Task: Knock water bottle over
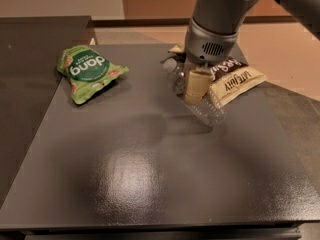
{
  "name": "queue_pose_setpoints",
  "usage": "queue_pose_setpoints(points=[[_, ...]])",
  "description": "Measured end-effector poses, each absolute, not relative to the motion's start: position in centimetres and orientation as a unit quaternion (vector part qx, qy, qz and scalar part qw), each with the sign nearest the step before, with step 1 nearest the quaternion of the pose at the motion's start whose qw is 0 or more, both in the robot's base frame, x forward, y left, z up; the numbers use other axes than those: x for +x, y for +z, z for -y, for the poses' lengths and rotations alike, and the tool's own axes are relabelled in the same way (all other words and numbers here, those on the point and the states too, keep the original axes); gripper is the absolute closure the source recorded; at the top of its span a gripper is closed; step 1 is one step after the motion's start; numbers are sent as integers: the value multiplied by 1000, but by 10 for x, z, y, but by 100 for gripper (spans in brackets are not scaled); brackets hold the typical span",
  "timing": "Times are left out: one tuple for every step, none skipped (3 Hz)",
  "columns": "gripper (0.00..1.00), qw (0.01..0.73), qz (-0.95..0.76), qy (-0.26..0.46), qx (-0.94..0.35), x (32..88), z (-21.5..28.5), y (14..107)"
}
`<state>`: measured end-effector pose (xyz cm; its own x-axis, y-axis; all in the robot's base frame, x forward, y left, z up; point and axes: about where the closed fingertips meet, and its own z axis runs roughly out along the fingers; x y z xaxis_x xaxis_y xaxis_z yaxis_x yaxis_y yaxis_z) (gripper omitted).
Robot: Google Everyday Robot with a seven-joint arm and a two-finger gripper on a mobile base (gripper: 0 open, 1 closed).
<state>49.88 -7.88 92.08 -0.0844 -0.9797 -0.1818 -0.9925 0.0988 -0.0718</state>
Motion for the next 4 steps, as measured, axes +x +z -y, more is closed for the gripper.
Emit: queue_pose_setpoints(points=[[59,72,-731,26,-678,502,75,909],[36,67,-724,30,-686,505,65,902],[13,74,-723,28,-686,508,62,902],[0,79,-723,27,-686,510,60,902]])
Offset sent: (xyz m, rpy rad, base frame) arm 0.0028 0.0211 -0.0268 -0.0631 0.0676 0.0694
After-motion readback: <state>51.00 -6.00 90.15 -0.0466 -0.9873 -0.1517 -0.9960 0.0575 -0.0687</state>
